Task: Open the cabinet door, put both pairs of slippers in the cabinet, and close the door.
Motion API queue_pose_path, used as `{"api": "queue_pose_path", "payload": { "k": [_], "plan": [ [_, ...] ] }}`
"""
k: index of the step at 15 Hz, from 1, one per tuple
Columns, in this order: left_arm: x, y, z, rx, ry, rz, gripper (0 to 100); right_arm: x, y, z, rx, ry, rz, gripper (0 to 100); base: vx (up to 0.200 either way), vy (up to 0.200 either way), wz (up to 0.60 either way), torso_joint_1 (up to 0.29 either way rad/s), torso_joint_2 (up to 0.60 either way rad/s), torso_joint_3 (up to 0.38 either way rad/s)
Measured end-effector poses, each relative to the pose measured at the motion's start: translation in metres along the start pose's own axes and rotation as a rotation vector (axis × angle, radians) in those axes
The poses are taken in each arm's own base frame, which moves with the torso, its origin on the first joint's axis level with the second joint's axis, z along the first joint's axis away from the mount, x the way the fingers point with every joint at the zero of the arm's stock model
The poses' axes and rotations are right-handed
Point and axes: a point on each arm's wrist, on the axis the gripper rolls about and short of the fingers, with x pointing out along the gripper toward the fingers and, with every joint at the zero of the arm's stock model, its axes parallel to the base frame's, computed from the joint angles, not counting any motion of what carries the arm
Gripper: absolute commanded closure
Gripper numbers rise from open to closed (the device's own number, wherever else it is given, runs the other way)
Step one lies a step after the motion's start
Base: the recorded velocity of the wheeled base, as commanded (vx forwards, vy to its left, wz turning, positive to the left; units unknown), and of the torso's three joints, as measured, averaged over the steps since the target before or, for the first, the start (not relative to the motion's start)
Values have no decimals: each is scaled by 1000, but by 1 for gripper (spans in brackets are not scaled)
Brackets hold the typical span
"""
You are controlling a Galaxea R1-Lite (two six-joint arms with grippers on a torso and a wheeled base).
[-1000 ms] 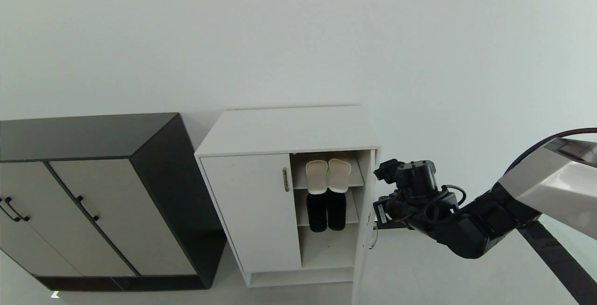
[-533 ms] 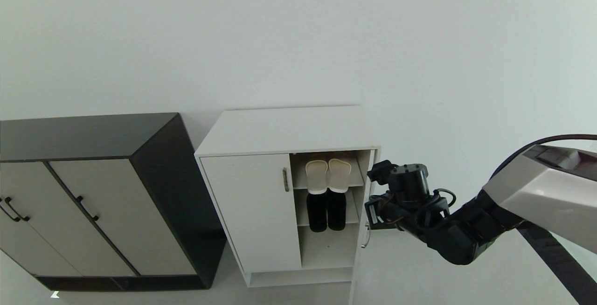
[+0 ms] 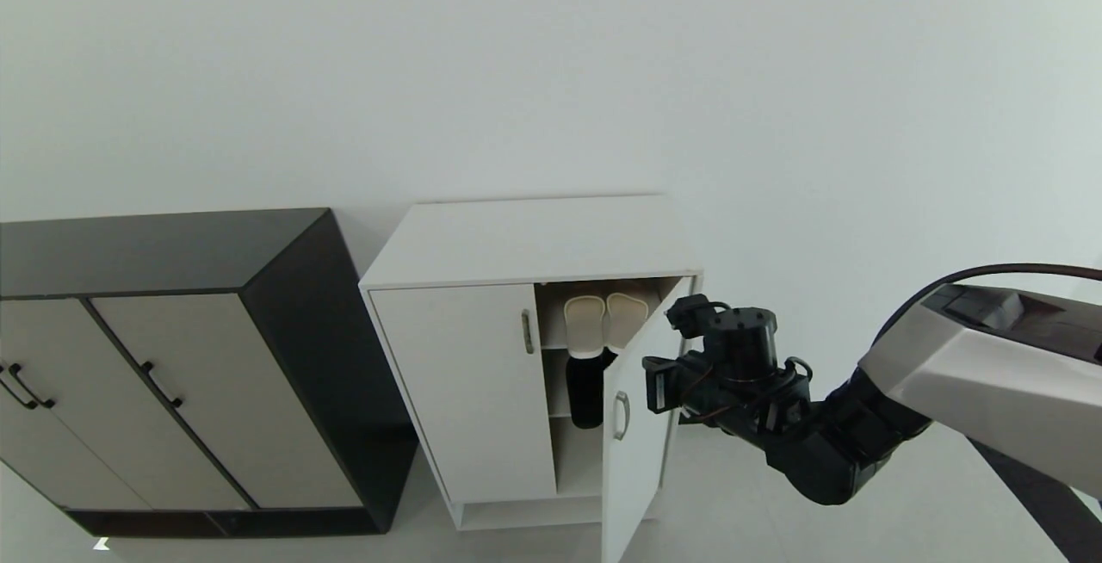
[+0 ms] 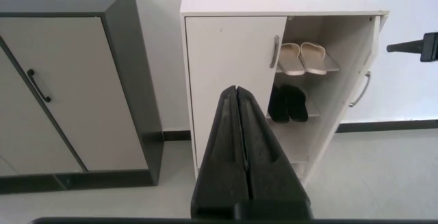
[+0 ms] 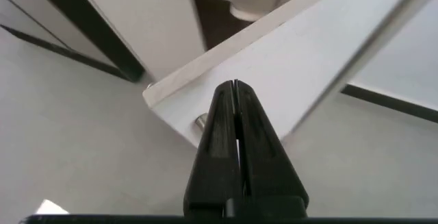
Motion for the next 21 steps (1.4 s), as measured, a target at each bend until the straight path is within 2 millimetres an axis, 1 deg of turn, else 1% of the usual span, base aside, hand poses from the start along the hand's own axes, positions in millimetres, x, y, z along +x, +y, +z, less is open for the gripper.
{"api": "queue_pose_path", "payload": {
  "k": [3,5,7,9,10,13,19,21],
  "plan": [
    [0,0,0,0,0,0,100,-3,1,1,6,-23,35,100,0,0,0,0,0,0],
    [0,0,0,0,0,-1,100,-14,1,-7,-2,16,165,100,0,0,0,0,0,0],
    [0,0,0,0,0,0,100,-29,-1,-16,-37,36,337,100,0,0,0,0,0,0],
    [0,0,0,0,0,0,100,-42,-8,-22,-82,19,425,100,200,0,0,2,-2,2],
    [0,0,0,0,0,0,100,-46,-11,-26,-81,37,424,100,200,0,0,-17,2,2],
    [0,0,0,0,1,-1,100,-49,-13,-29,-81,49,422,100,200,0,0,9,2,2],
    [0,0,0,0,0,0,100,-46,-13,-32,-96,55,418,100,200,0,0,6,2,1],
    [0,0,0,0,0,-1,100,-43,-13,-33,-97,52,396,100,0,0,0,0,0,0]
  ]
}}
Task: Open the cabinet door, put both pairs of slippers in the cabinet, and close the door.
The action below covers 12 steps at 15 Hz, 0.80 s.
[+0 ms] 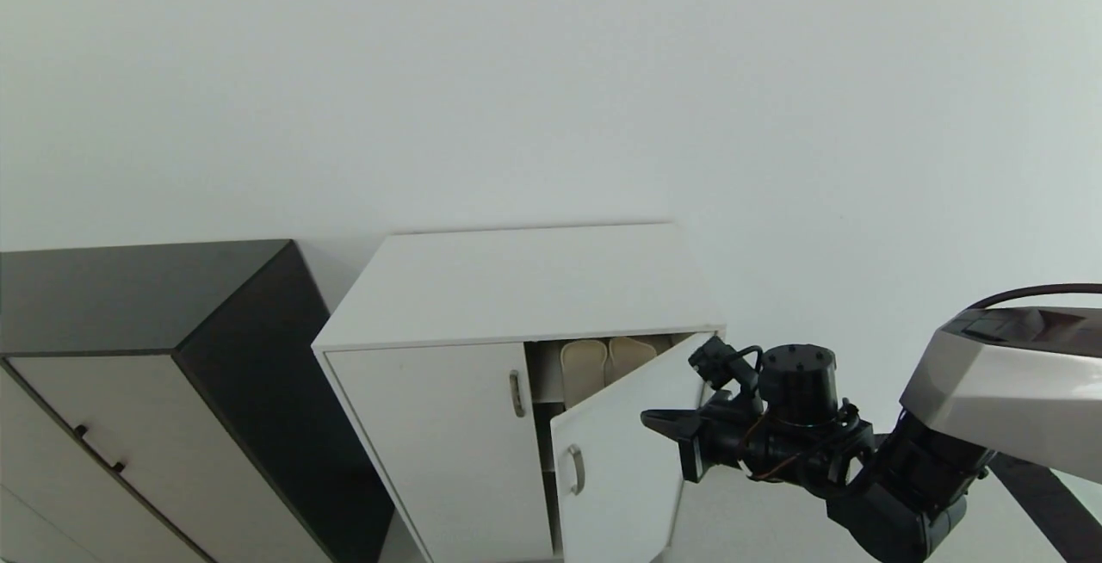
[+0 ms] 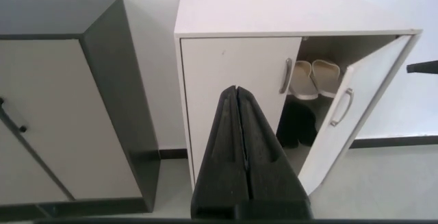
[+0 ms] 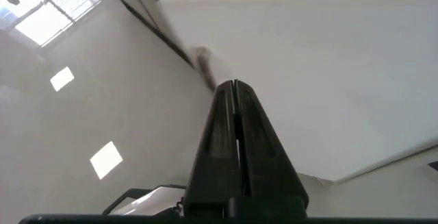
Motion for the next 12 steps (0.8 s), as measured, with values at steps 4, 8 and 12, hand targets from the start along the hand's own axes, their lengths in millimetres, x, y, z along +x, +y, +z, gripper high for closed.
{"api": "queue_pose_path", "payload": {
  "k": [4,8,12],
  "plan": [
    [0,0,0,0,0,1,100,7,0,0,-8,-6,-53,100,0,0,0,0,0,0],
    [0,0,0,0,0,0,100,22,-7,4,-21,-46,-193,100,0,0,0,0,0,0],
    [0,0,0,0,0,0,100,31,-12,1,-61,-48,-266,100,0,0,0,0,0,0]
  ]
}}
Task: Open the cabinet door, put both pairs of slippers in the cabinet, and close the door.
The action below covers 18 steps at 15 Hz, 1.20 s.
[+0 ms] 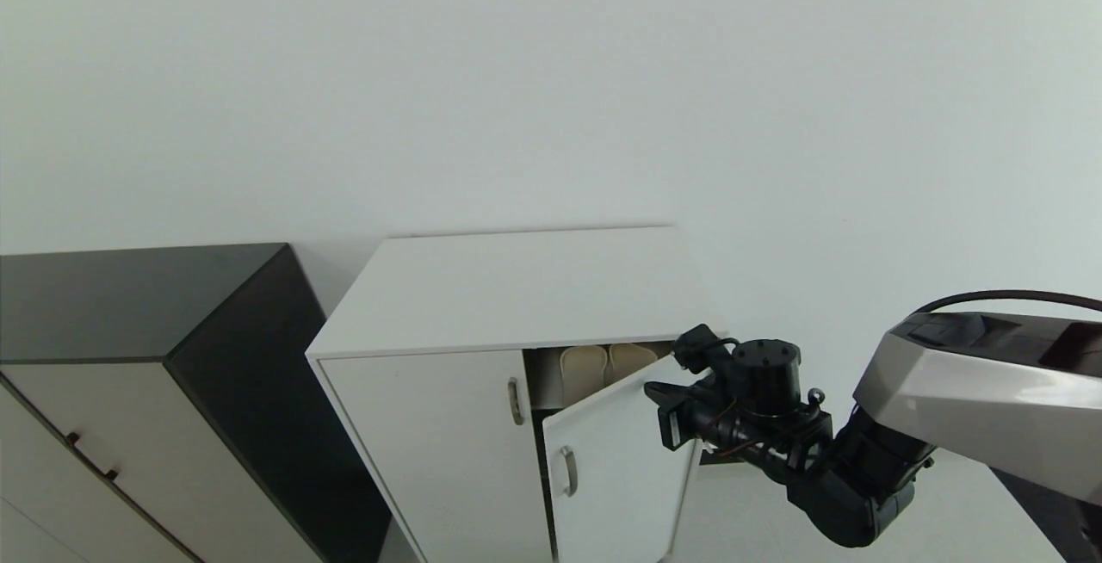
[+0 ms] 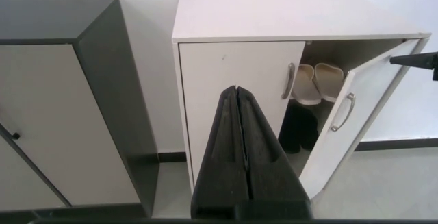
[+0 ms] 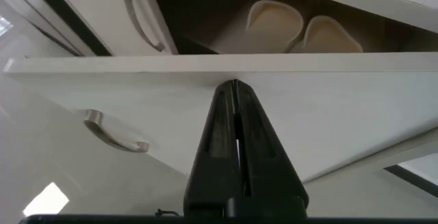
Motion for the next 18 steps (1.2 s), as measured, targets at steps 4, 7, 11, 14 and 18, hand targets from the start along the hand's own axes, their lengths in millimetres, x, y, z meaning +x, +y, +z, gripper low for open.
{"api": "queue_pose_path", "payload": {
  "k": [4,7,11,14,18],
  "plan": [
    [0,0,0,0,0,0,100,8,-2,-4,-17,-1,-42,100,0,0,0,0,0,0],
    [0,0,0,0,0,0,100,15,-3,-4,-17,-14,-75,100,0,0,0,0,0,0],
    [0,0,0,0,0,0,100,25,-6,-3,-17,-36,-134,100,0,0,0,0,0,0],
    [0,0,0,0,0,0,100,27,-7,-5,-17,-36,-135,100,0,0,0,0,0,0],
    [0,0,0,0,0,0,100,28,-8,-5,-16,-36,-139,100,0,0,0,0,0,0]
  ]
}}
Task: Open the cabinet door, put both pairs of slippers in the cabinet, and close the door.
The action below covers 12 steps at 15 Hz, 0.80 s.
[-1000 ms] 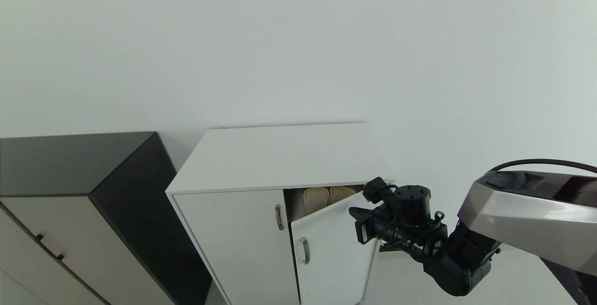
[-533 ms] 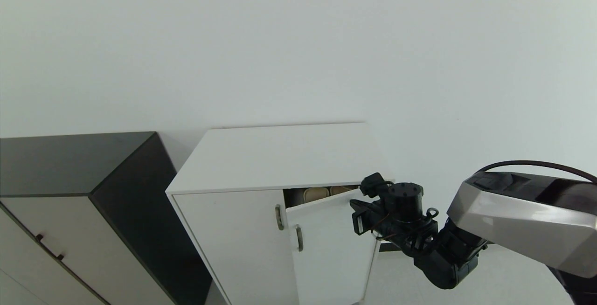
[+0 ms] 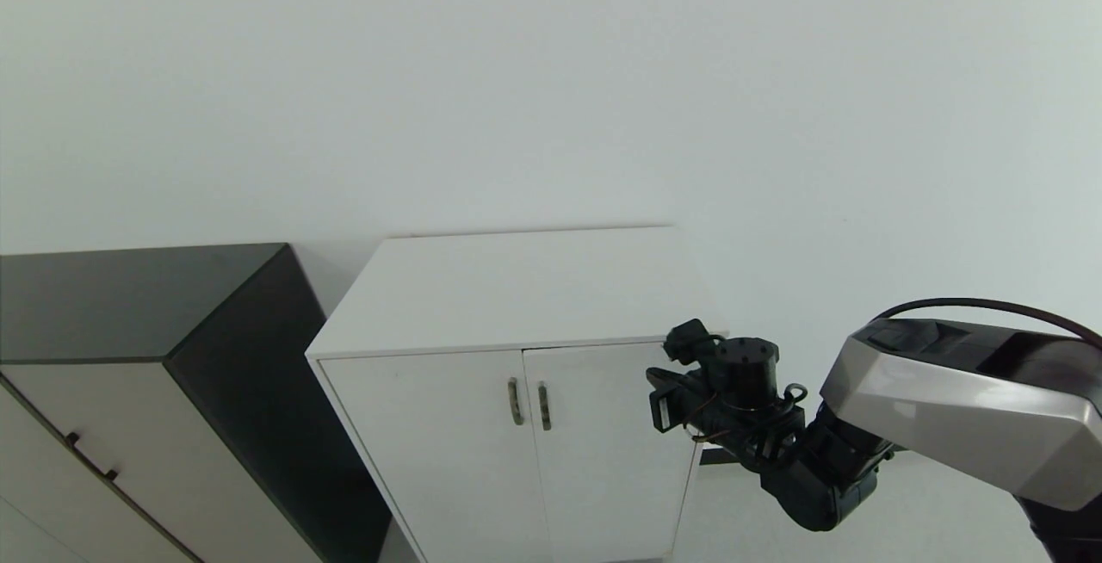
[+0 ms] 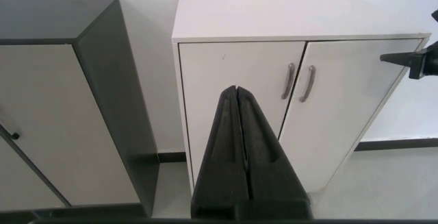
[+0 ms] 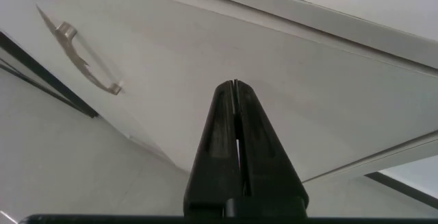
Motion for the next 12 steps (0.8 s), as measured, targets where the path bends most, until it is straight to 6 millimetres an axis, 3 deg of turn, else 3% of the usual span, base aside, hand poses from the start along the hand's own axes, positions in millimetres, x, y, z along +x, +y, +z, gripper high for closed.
{"api": "queue_pose_path", "payload": {
  "k": [9,12],
  "plan": [
    [0,0,0,0,0,0,100,4,-1,0,1,-10,-5,100,0,0,0,0,0,0],
    [0,0,0,0,0,0,100,10,-12,3,8,-32,-31,100,0,0,0,0,0,0]
  ]
}}
